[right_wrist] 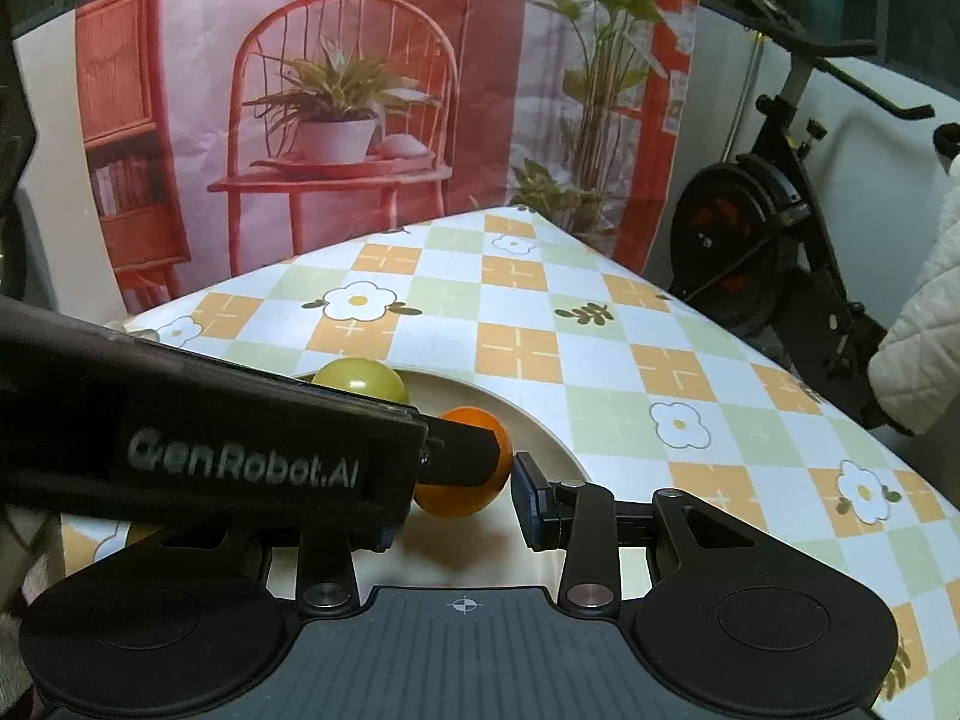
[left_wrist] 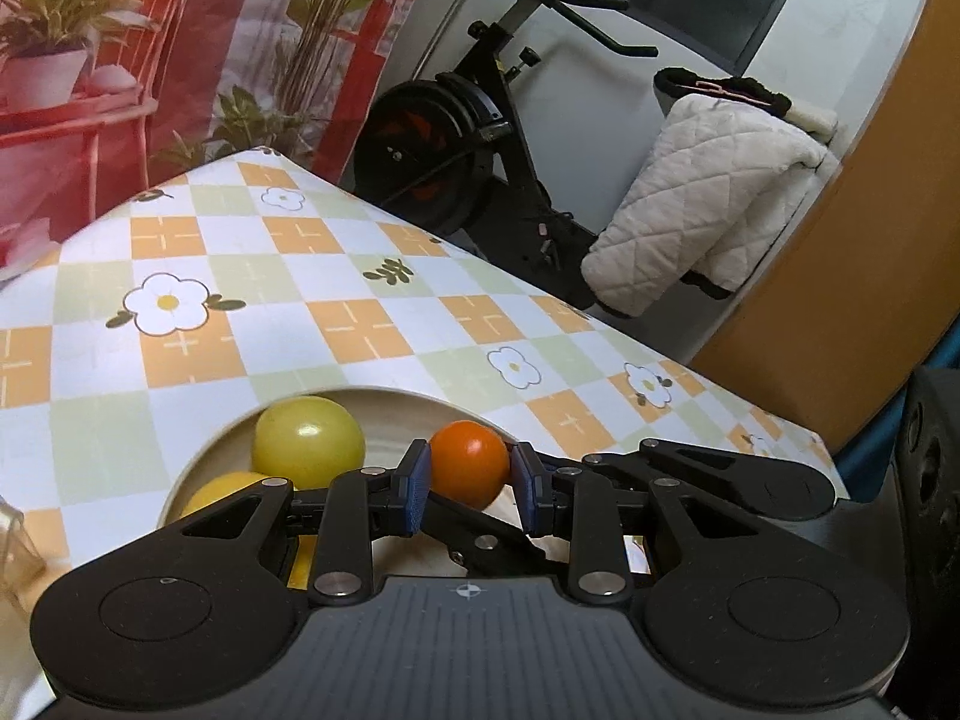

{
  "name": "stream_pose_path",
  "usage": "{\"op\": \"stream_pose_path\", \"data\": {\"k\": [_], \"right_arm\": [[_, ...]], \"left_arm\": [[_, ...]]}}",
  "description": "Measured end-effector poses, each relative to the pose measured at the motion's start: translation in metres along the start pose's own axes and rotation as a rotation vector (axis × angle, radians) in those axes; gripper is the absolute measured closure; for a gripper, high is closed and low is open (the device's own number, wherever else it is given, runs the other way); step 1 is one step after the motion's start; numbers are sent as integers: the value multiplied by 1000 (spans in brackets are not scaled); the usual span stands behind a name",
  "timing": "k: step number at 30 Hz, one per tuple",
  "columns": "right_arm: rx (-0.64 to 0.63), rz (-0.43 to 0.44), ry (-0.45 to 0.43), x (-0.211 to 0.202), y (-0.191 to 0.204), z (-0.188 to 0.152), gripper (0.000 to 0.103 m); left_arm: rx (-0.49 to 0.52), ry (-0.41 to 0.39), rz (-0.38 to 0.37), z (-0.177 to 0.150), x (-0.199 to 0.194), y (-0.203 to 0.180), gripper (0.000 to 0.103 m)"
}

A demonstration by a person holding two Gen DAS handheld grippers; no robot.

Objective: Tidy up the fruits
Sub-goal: 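Carry the tomato over the plate and open the left gripper, then withdraw the left tool from the plate toward the fruit cluster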

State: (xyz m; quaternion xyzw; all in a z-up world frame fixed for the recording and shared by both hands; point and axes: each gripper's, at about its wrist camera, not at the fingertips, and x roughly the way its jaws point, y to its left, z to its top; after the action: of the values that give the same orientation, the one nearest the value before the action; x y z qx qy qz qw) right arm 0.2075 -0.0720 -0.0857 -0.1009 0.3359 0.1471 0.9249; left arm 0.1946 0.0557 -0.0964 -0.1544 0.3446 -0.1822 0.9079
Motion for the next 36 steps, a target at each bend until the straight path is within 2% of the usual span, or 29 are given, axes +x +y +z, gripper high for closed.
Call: {"op": "stream_pose_path", "data": {"k": [3, 11, 20, 28, 36], "right_arm": [[-1, 11, 11, 6, 0, 2, 74], [8, -18, 26, 7, -2, 1, 74], [38, -61, -41, -40, -22, -11, 74], [142, -161, -134, -106, -66, -57, 73], [206, -252, -166, -143, -87, -114, 72]], "left_arm": [[23, 2, 2, -1, 2, -3, 76], [41, 3, 26, -4, 3, -6, 76], [78, -50, 52, -2, -19, -24, 76], [117, -60, -12, -11, -27, -61, 75], [165, -19, -76, -34, -20, -98, 75]]}}
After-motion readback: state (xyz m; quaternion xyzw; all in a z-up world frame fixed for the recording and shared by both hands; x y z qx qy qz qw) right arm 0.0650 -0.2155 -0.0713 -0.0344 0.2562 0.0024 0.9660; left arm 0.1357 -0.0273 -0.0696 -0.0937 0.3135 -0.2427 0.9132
